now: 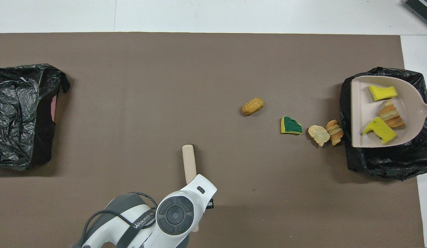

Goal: Sweep and dump trash in bin
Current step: 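Tip the dustpan into the bag while the left gripper sets the brush down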

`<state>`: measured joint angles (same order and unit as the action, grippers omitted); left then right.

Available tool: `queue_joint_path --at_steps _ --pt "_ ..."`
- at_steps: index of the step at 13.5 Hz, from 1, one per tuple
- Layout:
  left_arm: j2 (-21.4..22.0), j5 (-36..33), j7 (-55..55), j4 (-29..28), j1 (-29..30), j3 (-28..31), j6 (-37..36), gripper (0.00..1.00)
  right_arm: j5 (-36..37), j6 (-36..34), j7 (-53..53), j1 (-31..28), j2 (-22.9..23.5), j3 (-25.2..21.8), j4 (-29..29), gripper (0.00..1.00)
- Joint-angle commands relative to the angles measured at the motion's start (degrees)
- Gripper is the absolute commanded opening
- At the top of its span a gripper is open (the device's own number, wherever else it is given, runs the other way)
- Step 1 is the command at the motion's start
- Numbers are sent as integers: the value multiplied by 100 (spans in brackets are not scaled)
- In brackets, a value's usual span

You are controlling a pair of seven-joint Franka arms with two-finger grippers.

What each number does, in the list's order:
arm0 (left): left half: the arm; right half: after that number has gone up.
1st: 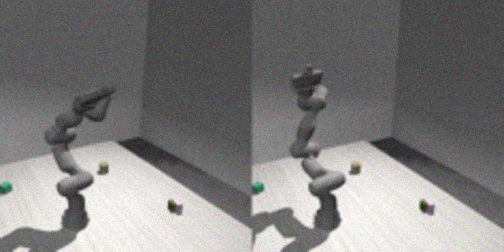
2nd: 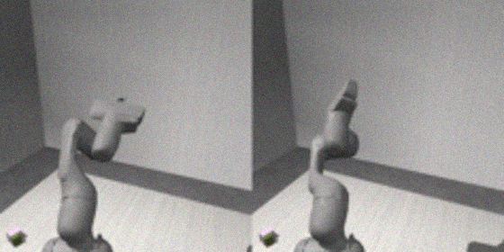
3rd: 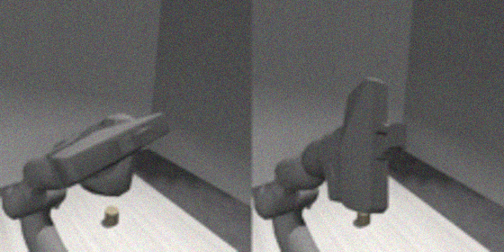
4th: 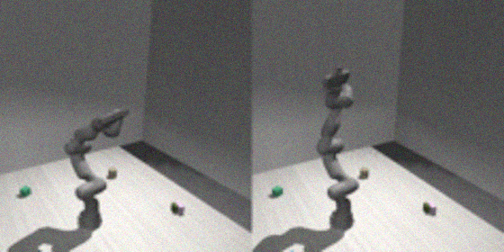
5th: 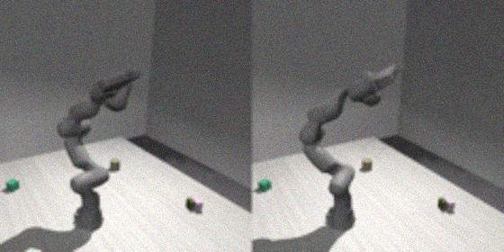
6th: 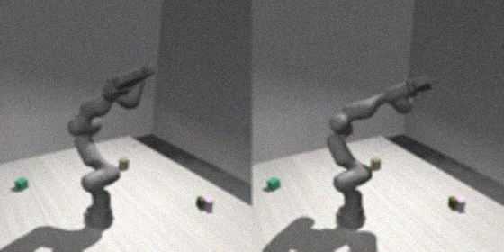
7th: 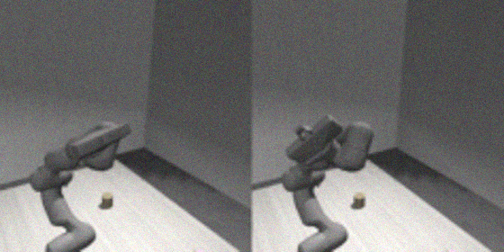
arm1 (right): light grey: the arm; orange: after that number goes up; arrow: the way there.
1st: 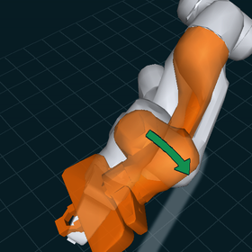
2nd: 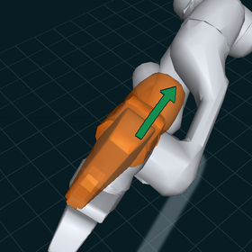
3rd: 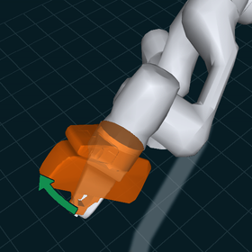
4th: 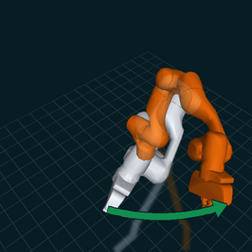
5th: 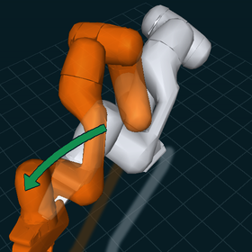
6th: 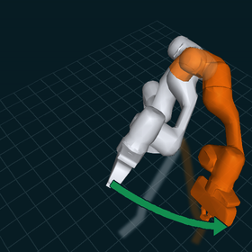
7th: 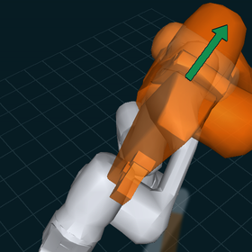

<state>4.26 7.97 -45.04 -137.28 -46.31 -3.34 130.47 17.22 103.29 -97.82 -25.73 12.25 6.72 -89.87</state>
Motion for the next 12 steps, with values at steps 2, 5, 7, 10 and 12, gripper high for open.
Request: queue_joint_path --at_steps 2,5,7,10,12 --pt "-13 -94 -128 -106 -142 105 163 19 1438 279 733 -142 -152 49 -144 0" --pt "-39 -94 -76 -18 -46 140 49 98 2125 -193 2016 137 -179 49 -145 0" --pt "-39 -163 -58 192 365 149 -91 100 2417 -676 3105 418 -205 49 -136 0" --pt "-39 -629 309 544 1051 149 -223 100 3181 -1100 3480 946 -214 40 -84 0" --pt "-13 -691 722 807 1516 167 -433 100 3559 -1241 3498 1061 -214 58 -57 0"
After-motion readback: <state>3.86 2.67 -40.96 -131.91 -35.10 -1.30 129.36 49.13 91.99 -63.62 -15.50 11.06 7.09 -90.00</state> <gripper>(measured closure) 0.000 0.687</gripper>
